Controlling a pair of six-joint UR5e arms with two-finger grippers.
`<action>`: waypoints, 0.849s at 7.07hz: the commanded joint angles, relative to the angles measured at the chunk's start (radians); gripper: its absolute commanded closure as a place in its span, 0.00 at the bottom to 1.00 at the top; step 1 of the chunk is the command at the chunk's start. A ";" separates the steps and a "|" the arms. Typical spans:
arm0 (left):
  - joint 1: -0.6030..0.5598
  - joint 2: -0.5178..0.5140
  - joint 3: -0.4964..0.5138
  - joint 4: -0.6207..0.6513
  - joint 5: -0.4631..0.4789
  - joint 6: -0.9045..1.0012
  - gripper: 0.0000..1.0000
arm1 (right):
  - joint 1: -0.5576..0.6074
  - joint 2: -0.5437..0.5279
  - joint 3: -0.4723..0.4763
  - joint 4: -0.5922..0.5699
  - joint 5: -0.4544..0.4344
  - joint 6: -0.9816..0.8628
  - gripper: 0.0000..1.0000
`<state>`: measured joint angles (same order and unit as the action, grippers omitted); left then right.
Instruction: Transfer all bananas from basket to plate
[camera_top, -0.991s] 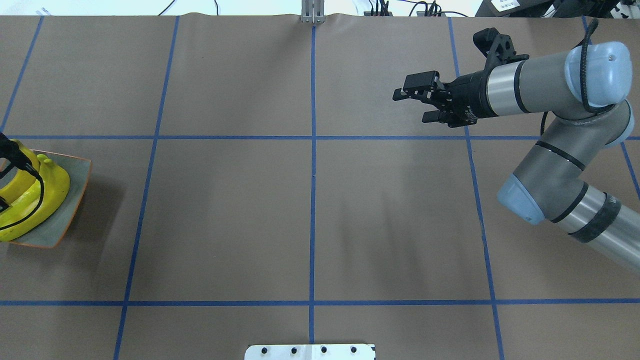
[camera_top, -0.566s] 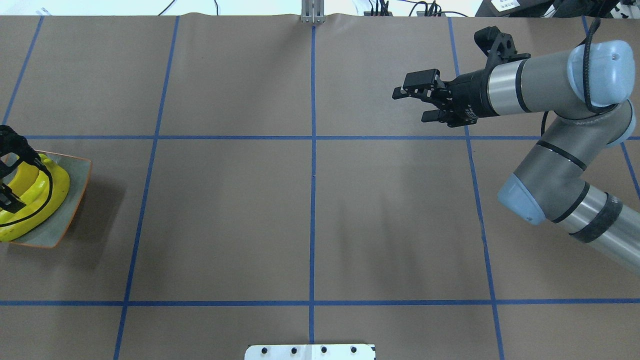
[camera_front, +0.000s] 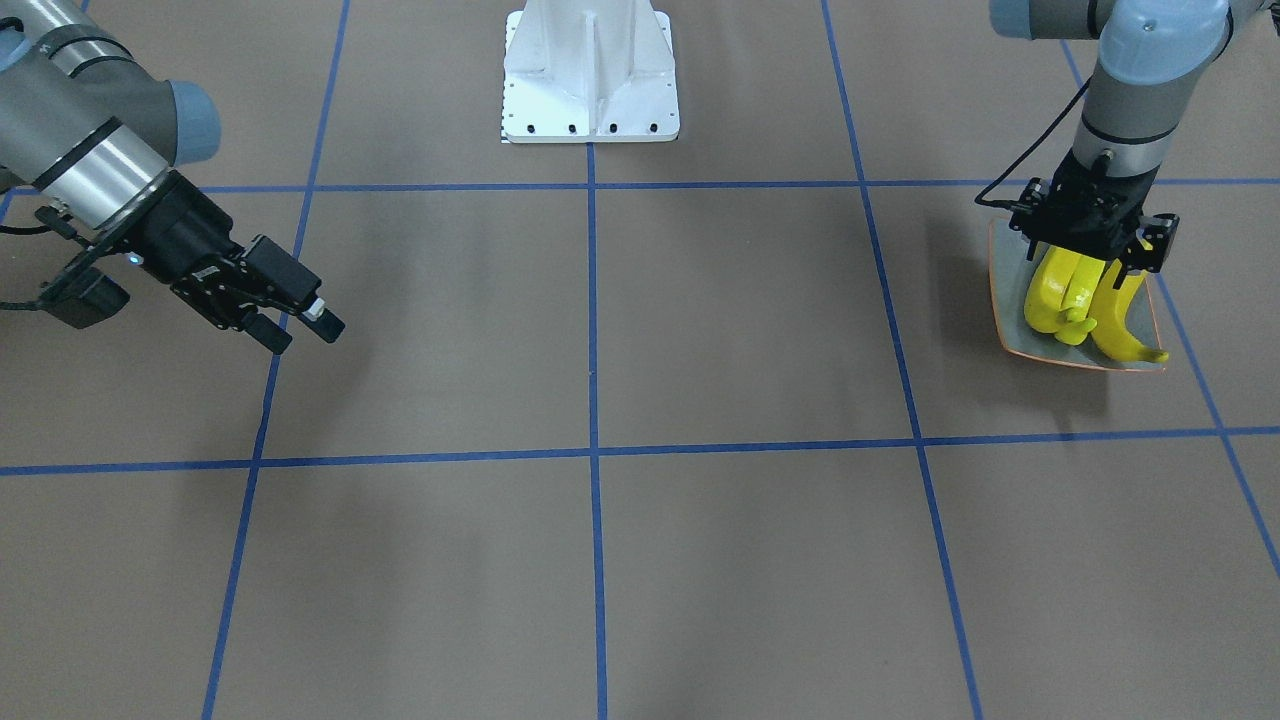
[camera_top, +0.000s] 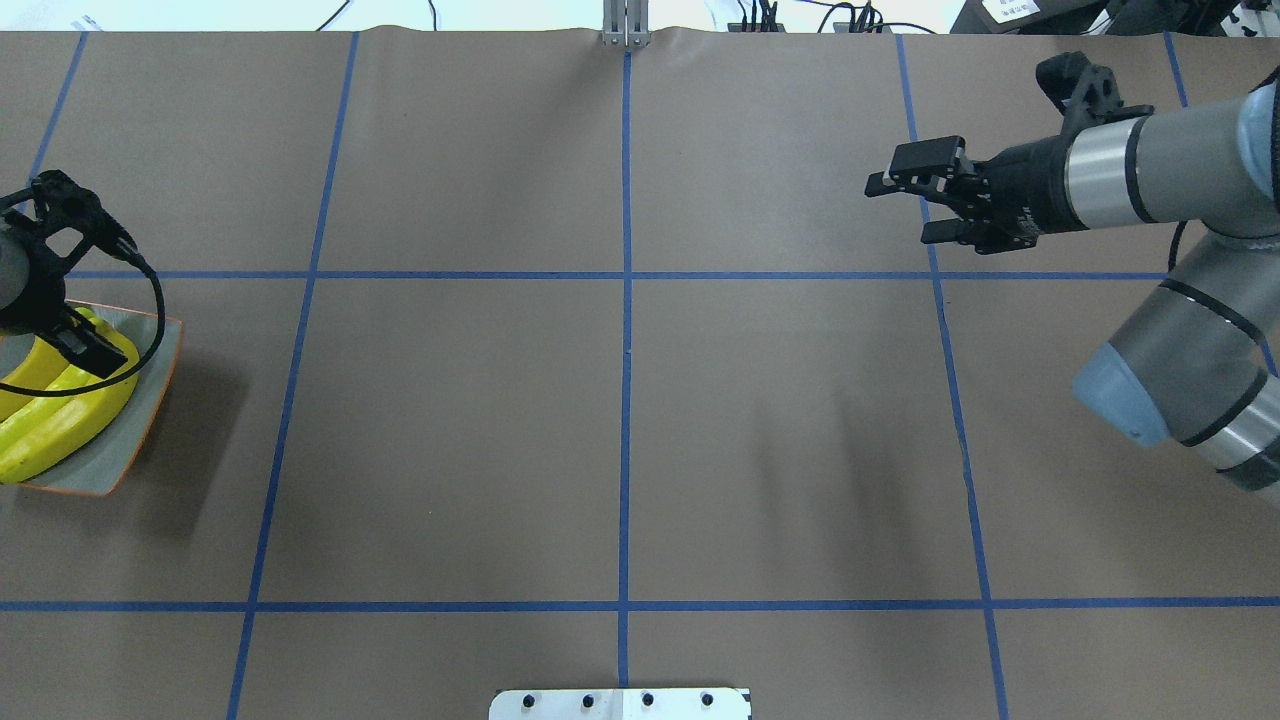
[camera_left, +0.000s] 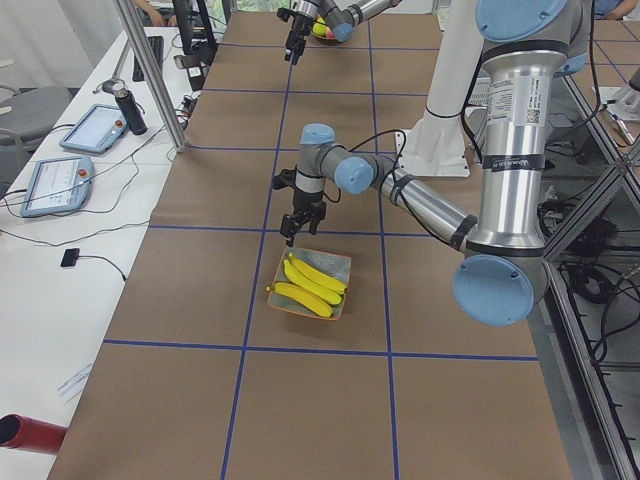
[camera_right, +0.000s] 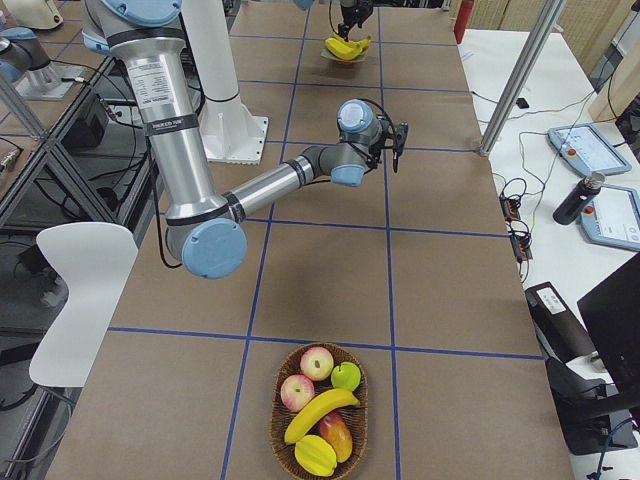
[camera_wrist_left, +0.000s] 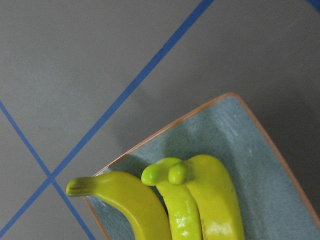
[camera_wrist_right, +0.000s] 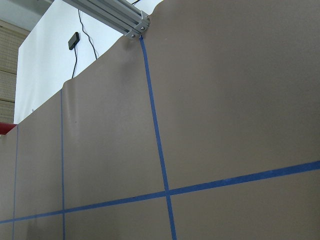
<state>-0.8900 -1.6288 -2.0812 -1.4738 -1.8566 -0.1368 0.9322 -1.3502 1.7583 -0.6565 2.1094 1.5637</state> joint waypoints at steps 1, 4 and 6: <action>-0.001 -0.101 -0.013 0.047 -0.120 -0.159 0.00 | 0.118 -0.175 0.021 0.002 0.045 -0.187 0.00; 0.005 -0.174 0.033 0.047 -0.147 -0.277 0.00 | 0.478 -0.323 -0.156 -0.005 0.238 -0.734 0.00; 0.005 -0.189 0.047 0.047 -0.145 -0.282 0.00 | 0.604 -0.326 -0.322 -0.014 0.251 -1.027 0.00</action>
<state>-0.8855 -1.8102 -2.0413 -1.4265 -2.0015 -0.4136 1.4503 -1.6719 1.5370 -0.6630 2.3466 0.7189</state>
